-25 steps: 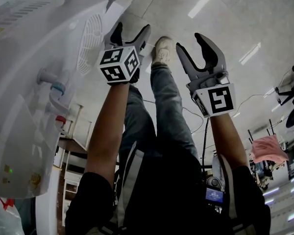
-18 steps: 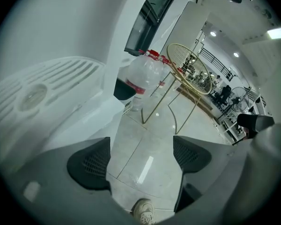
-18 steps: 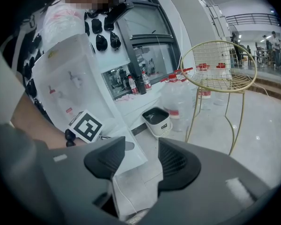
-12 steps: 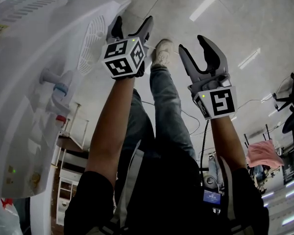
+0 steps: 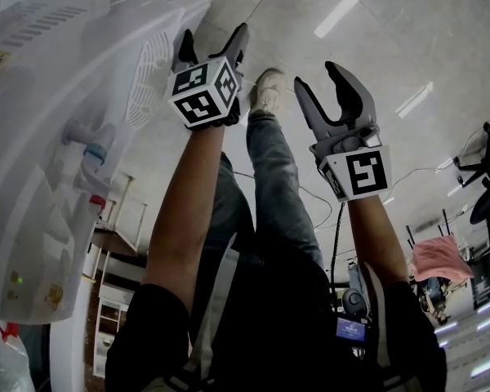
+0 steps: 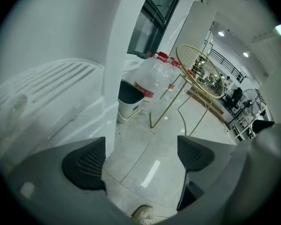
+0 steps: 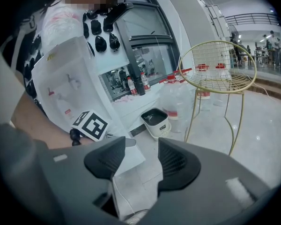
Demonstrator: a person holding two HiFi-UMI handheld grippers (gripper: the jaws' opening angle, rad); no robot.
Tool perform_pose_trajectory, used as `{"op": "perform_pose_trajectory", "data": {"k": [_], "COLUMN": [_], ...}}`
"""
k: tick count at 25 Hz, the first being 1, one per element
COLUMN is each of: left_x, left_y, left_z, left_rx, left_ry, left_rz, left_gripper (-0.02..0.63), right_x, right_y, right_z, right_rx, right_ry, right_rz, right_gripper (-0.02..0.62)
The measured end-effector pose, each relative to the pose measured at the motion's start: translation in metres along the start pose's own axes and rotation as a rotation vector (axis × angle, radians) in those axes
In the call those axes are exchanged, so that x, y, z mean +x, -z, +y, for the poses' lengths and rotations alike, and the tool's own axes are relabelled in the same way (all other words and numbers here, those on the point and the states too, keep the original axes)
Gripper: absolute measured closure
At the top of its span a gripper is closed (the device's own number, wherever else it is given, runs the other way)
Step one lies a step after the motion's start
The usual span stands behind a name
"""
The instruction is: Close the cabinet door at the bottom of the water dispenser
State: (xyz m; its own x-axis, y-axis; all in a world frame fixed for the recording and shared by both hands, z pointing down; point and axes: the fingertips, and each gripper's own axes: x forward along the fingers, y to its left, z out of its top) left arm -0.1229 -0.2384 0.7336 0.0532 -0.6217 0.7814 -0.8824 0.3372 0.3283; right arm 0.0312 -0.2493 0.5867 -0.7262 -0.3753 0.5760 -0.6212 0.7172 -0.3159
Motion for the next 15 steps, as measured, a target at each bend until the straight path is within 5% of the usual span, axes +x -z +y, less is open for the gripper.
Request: {"op": "perform_pose_trajectory", "data": {"k": [7, 15], "left_x": [-0.004, -0.035], "left_y": [0.004, 0.014], "left_z": [-0.005, -0.036], "left_rx": [0.032, 0.152], "left_ry": [0.013, 0.12], "left_rz": [0.014, 0.026], "left_gripper": [0.103, 0.095], "right_x": [-0.009, -0.04], "right_y": [-0.003, 0.009], "right_z": [-0.008, 0.008], "right_rx": [0.0, -0.006], "right_ry": [0.033, 0.088], "right_rz": [-0.024, -0.048], "right_gripper": [0.379, 0.377]}}
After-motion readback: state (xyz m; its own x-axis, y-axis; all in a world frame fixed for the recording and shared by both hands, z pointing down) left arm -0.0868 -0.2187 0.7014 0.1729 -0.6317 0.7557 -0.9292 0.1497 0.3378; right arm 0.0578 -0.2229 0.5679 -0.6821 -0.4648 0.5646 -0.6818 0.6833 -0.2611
